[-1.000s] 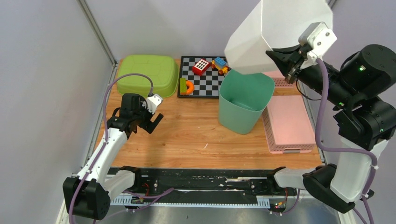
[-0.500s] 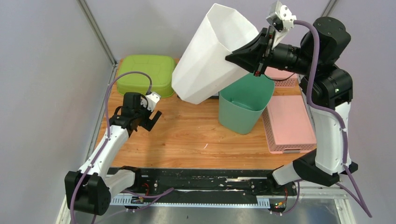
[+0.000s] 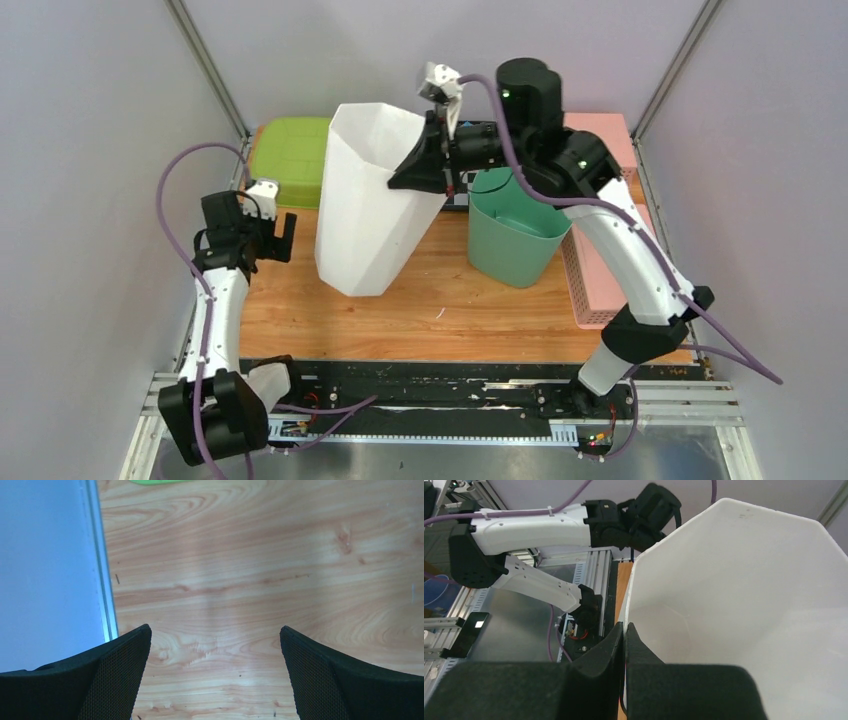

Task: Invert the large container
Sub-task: Turn the container upside down at the center of the board.

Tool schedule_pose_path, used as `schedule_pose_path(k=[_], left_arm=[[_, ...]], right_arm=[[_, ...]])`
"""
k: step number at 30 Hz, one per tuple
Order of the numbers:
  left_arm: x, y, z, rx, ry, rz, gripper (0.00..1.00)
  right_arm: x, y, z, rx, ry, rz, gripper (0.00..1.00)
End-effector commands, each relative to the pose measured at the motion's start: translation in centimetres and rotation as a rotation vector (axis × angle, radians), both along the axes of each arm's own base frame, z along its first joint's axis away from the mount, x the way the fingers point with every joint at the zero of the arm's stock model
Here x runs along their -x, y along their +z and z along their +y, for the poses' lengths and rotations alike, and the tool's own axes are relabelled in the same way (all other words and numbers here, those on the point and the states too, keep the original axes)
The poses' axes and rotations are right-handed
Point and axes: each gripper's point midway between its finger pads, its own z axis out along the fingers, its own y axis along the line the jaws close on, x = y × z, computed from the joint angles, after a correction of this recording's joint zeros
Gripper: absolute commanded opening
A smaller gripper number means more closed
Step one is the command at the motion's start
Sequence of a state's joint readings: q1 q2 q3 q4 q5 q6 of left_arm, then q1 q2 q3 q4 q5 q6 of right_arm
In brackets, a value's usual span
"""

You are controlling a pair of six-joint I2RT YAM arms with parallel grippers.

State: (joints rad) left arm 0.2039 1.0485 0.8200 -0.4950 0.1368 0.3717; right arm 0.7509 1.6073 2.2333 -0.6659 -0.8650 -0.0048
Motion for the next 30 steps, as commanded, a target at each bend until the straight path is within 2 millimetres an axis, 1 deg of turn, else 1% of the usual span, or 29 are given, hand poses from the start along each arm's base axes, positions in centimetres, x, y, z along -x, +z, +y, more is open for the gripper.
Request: schedule_pose_path(k=[1,5,8,13,17,23,26,30], left_arm=[[-0.4,4.2,0.0,0.133,-0.017,-0.136,1.00],[0.4,4.9,0.9,0.164,0.009,-0.167,1.00],[0.8,5.1,1.4,0.186,0.020,-0.185,1.00],[1.2,4.7,0.9,0.207,-0.002,-0.185,1.00],[1.5,4.5,0.9,0.199,-0.005,-0.190,1.00],[1.6,4.6,0.8,0.195,-0.008,-0.197,1.00],[1.7,4.4,0.8,0.194,-0.007,-0.197,1.00],[1.7,4.3,0.7,0.199,-0.010,-0.195,1.00]], right_arm=[[-0.1,-1.4,2.9,0.013,0.013,-0.047,0.02],[-0.9,-3.8,5.3,0.051,-0.003,0.022,0.02],[-1.7,-6.2,6.8,0.085,-0.025,0.115,0.02],[-3.3,-9.6,8.9,0.127,-0.055,0.253,0.02],[-3.9,-10.8,10.2,0.139,-0.061,0.325,0.02],[-5.2,-12.6,11.4,0.156,-0.099,0.414,0.02],[-5.8,-13.1,11.7,0.149,-0.097,0.474,0.02],[-7.8,-14.3,11.3,0.154,-0.153,0.535,0.03]])
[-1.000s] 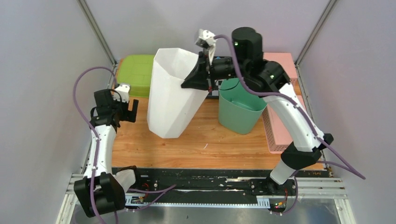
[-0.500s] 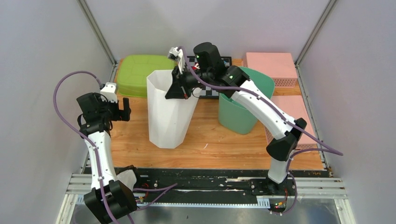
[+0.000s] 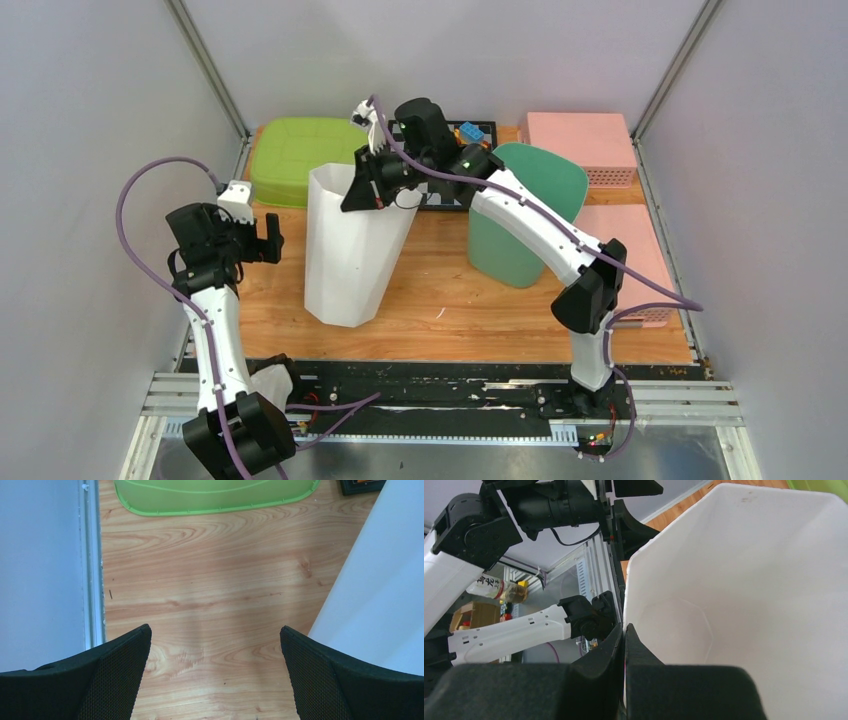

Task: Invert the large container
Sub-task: Turn the container upside down at the center of the board.

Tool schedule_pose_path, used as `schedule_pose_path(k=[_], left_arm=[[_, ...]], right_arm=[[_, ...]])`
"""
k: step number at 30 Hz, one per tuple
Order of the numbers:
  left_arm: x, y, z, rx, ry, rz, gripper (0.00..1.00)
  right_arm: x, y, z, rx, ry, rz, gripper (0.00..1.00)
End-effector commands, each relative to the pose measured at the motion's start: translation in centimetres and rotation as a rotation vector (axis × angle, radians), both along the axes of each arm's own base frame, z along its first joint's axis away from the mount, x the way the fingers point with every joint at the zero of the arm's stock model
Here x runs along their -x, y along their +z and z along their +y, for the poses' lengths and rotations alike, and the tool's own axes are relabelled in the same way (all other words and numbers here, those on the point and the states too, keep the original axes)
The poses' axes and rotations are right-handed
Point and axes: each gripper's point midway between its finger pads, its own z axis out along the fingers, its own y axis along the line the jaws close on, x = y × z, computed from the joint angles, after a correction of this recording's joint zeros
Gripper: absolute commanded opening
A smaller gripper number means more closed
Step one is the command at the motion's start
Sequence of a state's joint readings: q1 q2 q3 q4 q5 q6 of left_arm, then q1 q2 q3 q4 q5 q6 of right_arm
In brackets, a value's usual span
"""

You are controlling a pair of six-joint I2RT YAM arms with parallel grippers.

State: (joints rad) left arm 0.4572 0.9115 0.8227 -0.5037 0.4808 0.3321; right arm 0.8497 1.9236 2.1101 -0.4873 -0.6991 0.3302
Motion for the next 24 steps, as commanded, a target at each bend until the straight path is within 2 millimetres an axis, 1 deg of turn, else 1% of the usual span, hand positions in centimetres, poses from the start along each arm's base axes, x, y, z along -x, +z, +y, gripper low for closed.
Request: schedule_pose_path(k=[1,5,8,11,19,22,24], left_arm=[[0.2,-0.2,-0.3,0.009,-0.014,-0.005,1.00],[0.1,-0.4,-0.3,0.014,-0.016,0.000,1.00],[0.1,-0.5,-0.4,0.016,-0.020,0.003,1.00],[0.1,-0.6,-0.4,0.017,-0.022,0.004,1.00],[0.1,-0.7,-0.5,0.018,-0.030,0.005,1.00],[0.1,-0.7,-0.6,0.020,-0.034,0.005,1.00],[0.2,-0.7,-0.6,0.021,-0.039,0.005,1.00]], right_arm=[[-2.3,0.3,0.0,-0.042,-0.067,0.062,0.04],[-4.6,-2.6,-1.1,0.001,-0.148,0.127,0.08],[-5.7,-4.9,-1.8,0.023,-0.180,0.170,0.15],[-6.4,-6.4,-2.3,0.030,-0.192,0.189,0.18],[-7.9,-9.3,-3.9,0.053,-0.226,0.197,0.18],[-7.8,-10.4,-4.2,0.070,-0.226,0.191,0.20],[-7.6,-11.1,-4.3,0.076,-0.223,0.190,0.24]])
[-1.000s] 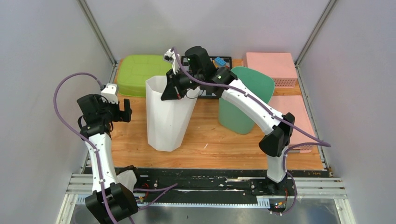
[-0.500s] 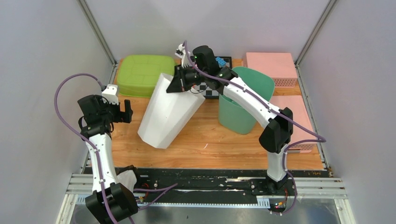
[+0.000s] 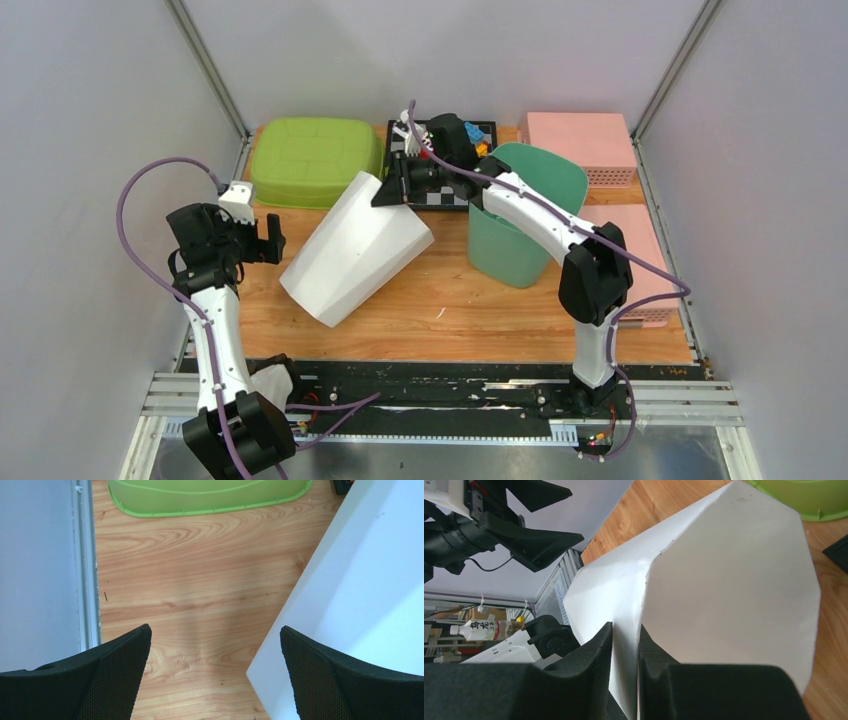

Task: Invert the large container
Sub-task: Turn the container upside down at the center of the board.

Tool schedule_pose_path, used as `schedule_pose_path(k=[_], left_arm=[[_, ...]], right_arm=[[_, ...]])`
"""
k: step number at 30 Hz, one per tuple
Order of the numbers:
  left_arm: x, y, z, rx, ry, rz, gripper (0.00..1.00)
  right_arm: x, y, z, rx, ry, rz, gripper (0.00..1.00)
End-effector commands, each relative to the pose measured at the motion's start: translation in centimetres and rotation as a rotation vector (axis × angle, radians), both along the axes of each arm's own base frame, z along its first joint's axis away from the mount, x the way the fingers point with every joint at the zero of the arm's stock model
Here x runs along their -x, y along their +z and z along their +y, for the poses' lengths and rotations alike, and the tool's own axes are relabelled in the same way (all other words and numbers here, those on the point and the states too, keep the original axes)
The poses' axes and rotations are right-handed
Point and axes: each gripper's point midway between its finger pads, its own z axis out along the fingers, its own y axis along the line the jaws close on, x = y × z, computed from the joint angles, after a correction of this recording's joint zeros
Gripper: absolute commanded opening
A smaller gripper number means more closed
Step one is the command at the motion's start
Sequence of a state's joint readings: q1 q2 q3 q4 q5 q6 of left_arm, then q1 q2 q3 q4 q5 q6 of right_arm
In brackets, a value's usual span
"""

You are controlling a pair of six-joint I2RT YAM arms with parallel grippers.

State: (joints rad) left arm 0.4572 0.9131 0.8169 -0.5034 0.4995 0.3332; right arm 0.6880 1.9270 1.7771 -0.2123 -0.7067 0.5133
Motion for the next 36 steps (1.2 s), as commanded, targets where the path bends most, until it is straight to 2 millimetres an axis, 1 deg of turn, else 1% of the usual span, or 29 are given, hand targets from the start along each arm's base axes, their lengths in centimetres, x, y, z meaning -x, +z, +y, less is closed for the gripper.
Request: schedule_pose_path(k=[1,4,12,15,19,22,24,26,29,32,34,35,36], left_arm=[[0.2,-0.5,-0.4,0.011,-0.026,0.002,1.00],[0.2,-0.5,-0.7,0.016,-0.045,0.003,1.00],[1.0,-0.5,-2.4,0.024,-0.157,0.005,1.00],[1.6,-0.1,-2.9,-0.006,-0.204,0.003,1.00],[2.6,0.4,-3.1,-0.089,-0.259,-0.006,1.00],[4.0,0.2,-3.3,-0.179,-0.324,0.008,1.00],[4.6,0.3,-2.9,-0.233,-0.325,0.012,1.00],[4.8,0.7,-2.3,-0.271,-0.291,0.007,1.00],[4.7,1.9,-0.9,-0.296,-0.180,-0.016,1.00],[5.2,2.6,-0.2,-0.311,-0.125,0.008,1.00],[5.9,2.4,-0.3,-0.312,-0.142,0.050,1.00],[6.3,2.0,-0.5,-0.322,-0.182,0.083,1.00],[7.2,1.2,-1.1,-0.308,-0.236,0.141,1.00]], right_arm=[[0.1,-2.7,-1.0,0.059,-0.004,-0.025,0.26],[0.2,-3.4,-1.3,0.074,-0.001,-0.033,0.33],[0.6,-2.9,-2.0,0.094,0.010,-0.098,0.45],[0.6,-3.2,-2.5,0.124,0.009,-0.130,0.50],[0.7,-3.7,-3.4,0.164,0.015,-0.170,0.57],[0.9,-3.6,-3.5,0.165,0.032,-0.197,0.59],[1.1,-3.3,-3.4,0.156,0.050,-0.205,0.59],[1.3,-3.2,-3.3,0.148,0.064,-0.206,0.59],[1.4,-3.0,-3.2,0.138,0.077,-0.206,0.59],[1.6,-2.6,-3.3,0.135,0.080,-0.218,0.59],[1.7,-2.5,-3.6,0.142,0.083,-0.237,0.59],[1.7,-2.3,-3.8,0.148,0.082,-0.249,0.59],[1.7,-2.3,-4.0,0.159,0.082,-0.260,0.59]])
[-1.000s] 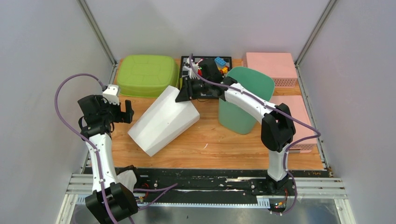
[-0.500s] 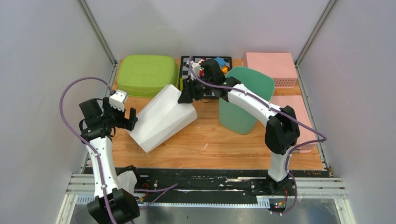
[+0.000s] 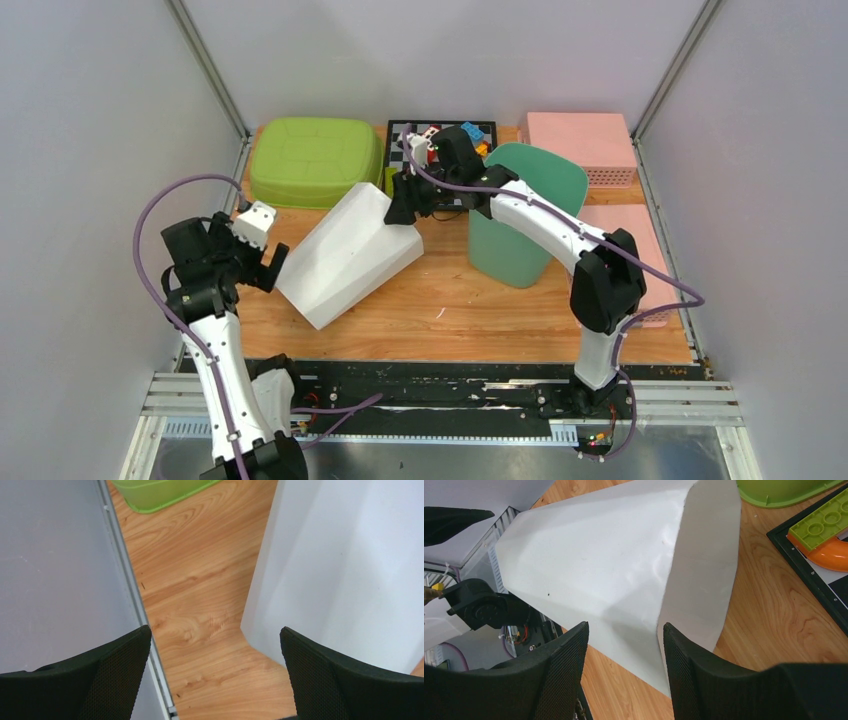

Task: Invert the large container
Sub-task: Turn the container upside down at the center of the board.

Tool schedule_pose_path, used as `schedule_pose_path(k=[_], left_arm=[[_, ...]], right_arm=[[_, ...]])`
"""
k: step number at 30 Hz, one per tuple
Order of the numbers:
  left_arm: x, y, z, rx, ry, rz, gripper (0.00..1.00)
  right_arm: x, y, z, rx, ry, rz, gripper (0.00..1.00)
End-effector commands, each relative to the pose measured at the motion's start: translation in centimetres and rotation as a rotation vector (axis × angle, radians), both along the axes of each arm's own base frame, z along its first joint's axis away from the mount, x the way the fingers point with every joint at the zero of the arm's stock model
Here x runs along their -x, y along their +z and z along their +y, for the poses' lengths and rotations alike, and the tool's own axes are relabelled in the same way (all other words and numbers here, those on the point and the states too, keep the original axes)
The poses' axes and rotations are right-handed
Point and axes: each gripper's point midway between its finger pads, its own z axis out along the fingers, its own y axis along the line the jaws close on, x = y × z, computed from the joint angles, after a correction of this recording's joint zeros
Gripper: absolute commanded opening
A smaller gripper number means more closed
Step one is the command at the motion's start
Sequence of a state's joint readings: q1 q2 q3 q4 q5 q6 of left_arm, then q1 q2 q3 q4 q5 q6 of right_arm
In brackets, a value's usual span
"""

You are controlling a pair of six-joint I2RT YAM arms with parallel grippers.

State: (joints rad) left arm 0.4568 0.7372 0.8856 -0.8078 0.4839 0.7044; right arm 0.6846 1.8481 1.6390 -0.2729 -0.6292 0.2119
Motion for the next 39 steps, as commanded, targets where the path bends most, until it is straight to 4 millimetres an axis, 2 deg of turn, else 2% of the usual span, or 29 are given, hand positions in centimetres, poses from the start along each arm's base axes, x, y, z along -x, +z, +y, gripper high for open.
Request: schedule_pose_path(k=[1,4,9,16,18,23,27,33,36,39], left_arm=[[2.8,-1.4,-0.7,-0.034,-0.101,0.180,1.00],[4.4,-3.4,-1.3,-0.073,-0.254,0.310,1.00],[5.2,-5.2,0.5,-0.186,-0.325,0.433,1.00],[4.4,-6.0,1.8,-0.290,-0.320,0.384,1.00],[4.4,-6.1,1.4,-0.274,-0.331,0.379,1.00],[6.1,-7.3,-0.4,-0.212,-0.449,0.437,1.00],[6.4,-8.1,-1.5,-0.177,-0.498,0.427,1.00],[4.9,-7.8,-2.8,-0.111,-0.488,0.323,1.00],[4.6,-7.4,-3.6,-0.077,-0.502,0.286,1.00],[5.2,-7.2,-4.1,-0.083,-0.541,0.283,1.00]], right_arm=[[1.2,1.7,-1.2,0.018,0.035,-0.067,0.59],[1.5,1.8,-1.7,0.040,0.048,-0.099,0.60],[2.1,1.6,-2.0,0.047,0.074,-0.100,0.60],[2.7,-0.1,-1.2,0.058,0.107,-0.044,0.60],[2.9,-0.7,-1.0,0.070,0.118,-0.036,0.60],[3.3,-1.8,-0.4,0.099,0.131,-0.024,0.60],[3.1,-2.6,-0.2,0.115,0.121,-0.011,0.60],[3.2,-3.3,0.1,0.118,0.110,0.038,0.59],[3.1,-3.0,0.0,0.119,0.106,0.030,0.60],[2.7,-1.3,-0.3,0.118,0.111,-0.026,0.60]])
